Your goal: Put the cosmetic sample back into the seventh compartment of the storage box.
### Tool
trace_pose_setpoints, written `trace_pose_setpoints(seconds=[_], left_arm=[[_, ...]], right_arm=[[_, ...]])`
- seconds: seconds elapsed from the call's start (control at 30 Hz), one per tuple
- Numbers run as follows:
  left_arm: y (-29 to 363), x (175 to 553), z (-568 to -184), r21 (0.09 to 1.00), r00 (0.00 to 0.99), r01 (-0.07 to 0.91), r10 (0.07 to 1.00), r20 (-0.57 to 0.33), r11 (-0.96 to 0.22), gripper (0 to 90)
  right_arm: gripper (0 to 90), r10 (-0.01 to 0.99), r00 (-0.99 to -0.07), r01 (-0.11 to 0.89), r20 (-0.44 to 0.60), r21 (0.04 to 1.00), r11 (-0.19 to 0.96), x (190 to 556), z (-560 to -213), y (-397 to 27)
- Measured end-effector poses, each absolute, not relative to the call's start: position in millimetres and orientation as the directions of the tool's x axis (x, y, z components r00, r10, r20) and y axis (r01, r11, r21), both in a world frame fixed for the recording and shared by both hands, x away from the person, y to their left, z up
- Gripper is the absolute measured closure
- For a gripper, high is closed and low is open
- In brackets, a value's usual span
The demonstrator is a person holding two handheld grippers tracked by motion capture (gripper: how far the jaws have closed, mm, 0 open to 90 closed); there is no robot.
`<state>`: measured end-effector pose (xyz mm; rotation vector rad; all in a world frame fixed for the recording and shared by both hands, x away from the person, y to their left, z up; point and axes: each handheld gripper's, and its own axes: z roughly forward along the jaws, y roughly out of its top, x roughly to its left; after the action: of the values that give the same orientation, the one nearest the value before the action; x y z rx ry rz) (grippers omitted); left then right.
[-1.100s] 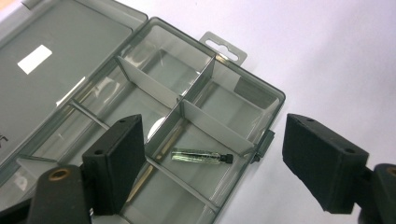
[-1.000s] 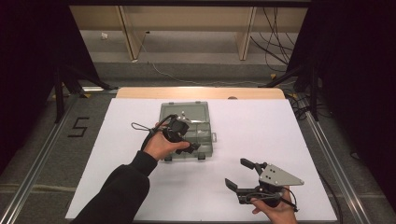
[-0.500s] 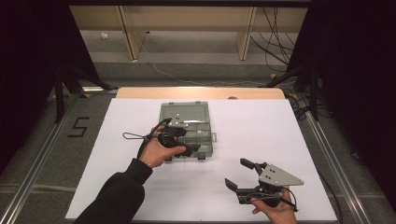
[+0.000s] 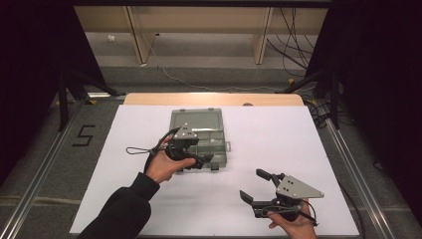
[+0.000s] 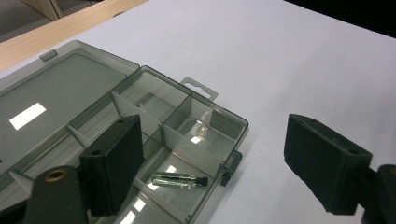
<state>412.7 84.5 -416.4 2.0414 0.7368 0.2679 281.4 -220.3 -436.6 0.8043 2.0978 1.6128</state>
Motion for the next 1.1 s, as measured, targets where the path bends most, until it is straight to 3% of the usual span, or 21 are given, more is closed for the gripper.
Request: trace_pose_setpoints(seconds=[0.6, 1.1], left_arm=[[96, 395, -415, 0.875, 0.806, 0.367, 0.577, -0.13, -0.316, 20.1], [112, 376, -416, 0.934, 0.822, 0.289, 0.554, -0.13, -0.208, 19.4]], right_arm=[[16.6, 0.64, -0.767, 0.21, 0.048, 0.961, 0.18, 281, -436, -220], [16.6, 0.636, -0.771, 0.171, 0.023, 0.97, 0.173, 283, -436, -220]])
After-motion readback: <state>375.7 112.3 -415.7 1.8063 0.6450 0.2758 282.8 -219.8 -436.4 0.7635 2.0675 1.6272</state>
